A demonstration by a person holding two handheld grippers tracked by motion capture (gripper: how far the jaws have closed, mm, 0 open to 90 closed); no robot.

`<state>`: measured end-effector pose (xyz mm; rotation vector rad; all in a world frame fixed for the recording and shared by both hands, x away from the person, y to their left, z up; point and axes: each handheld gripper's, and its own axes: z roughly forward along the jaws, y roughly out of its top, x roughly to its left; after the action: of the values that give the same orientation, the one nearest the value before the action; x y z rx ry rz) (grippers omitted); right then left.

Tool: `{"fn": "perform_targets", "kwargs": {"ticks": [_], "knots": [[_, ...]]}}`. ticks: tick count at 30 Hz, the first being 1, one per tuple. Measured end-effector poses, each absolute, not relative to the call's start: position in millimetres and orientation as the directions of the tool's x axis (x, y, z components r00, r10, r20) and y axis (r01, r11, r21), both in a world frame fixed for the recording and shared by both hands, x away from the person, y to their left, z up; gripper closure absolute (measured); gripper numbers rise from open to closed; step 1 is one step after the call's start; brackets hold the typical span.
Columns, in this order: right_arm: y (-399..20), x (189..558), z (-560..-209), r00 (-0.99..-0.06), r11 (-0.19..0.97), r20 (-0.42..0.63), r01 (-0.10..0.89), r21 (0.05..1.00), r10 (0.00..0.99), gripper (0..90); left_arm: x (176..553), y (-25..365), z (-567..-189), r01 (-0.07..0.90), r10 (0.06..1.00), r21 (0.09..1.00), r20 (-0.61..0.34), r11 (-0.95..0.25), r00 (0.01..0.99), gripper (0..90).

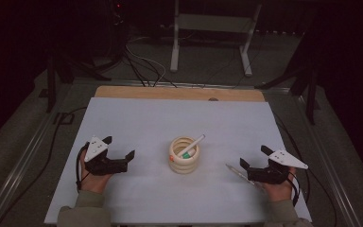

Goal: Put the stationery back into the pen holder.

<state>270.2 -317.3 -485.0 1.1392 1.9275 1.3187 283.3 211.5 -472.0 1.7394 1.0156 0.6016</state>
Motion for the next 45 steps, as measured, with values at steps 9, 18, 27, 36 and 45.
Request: {"fn": "perform_targets", "kwargs": {"ticks": [9,18,27,36,45], "knots": [[-318,278,-480,-0.51,0.185,0.052,0.403,0.896,0.858,0.0,284,215,-472,0.361,0.854,0.924,-0.085,-0.124,0.513,0.3],[-310,286,-462,-0.562,0.317,-0.005,0.458,0.83,0.827,0.0,283,214,-472,0.362,0.855,0.923,-0.083,-0.128,0.512,0.3],[-307,298,-454,-0.629,0.434,-0.024,0.509,0.743,0.777,0.0,283,214,-474,0.366,0.855,0.922,-0.084,-0.128,0.512,0.3],[-297,305,-451,-0.676,0.511,-0.023,0.533,0.674,0.737,0.0,283,213,-474,0.366,0.855,0.922,-0.083,-0.13,0.512,0.3],[-289,312,-453,-0.698,0.57,-0.019,0.568,0.594,0.716,0.0,283,214,-474,0.367,0.855,0.921,-0.081,-0.133,0.512,0.3]]}}
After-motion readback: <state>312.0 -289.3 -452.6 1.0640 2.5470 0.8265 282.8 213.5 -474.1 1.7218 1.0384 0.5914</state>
